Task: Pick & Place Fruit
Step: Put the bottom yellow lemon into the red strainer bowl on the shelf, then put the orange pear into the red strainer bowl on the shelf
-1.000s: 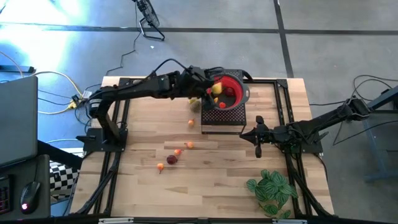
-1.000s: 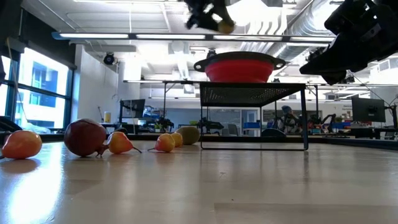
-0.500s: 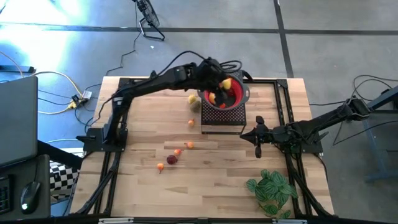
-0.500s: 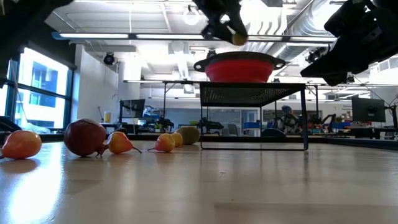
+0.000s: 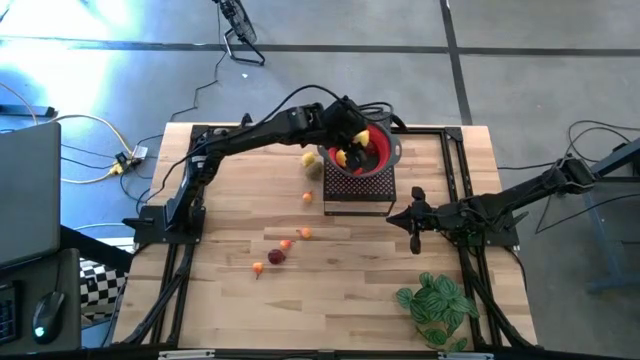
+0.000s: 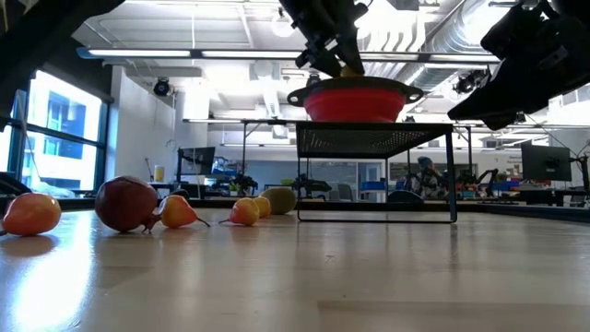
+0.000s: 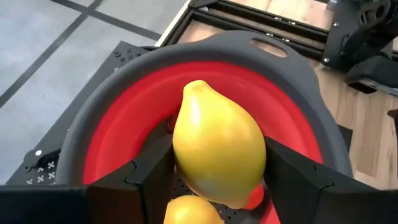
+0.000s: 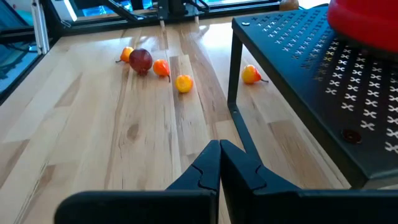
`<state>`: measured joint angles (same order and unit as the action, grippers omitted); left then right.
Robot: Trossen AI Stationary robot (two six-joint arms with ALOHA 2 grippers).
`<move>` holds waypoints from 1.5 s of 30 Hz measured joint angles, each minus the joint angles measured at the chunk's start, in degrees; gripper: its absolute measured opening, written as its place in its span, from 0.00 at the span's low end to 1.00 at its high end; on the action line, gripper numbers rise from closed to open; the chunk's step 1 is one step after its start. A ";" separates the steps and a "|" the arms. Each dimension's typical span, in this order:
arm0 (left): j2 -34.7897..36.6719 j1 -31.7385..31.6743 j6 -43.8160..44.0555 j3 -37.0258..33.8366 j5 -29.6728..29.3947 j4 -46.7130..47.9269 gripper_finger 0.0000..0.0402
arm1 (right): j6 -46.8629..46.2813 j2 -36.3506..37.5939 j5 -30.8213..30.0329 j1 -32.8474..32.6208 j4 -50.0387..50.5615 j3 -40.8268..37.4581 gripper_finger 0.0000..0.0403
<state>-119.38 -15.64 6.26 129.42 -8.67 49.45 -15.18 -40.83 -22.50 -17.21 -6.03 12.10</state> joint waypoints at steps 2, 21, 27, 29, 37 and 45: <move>-0.75 0.00 0.03 0.04 0.02 -0.13 0.52 | 0.00 0.01 0.00 -0.01 -0.01 0.00 0.00; -4.35 -0.09 1.75 -0.06 -0.87 4.96 0.52 | -0.20 0.01 0.00 0.00 0.73 0.00 0.00; -4.54 -0.09 1.77 -0.06 -0.90 5.15 0.52 | -0.20 0.01 -0.02 0.00 0.76 0.00 0.00; -4.54 -0.09 1.77 -0.06 -0.90 5.14 0.52 | -0.20 -0.01 0.00 0.00 0.75 0.00 0.00; -4.54 -0.09 1.75 -0.06 -0.92 4.83 0.56 | -0.20 0.01 -0.02 0.00 0.75 0.00 0.00; -4.54 -0.09 1.74 -0.06 -0.98 4.50 0.65 | -0.20 0.01 -0.02 0.00 0.77 0.00 0.00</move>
<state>-123.92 -15.73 8.01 129.36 -9.65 53.95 -15.38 -40.82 -22.52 -17.21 -5.26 12.10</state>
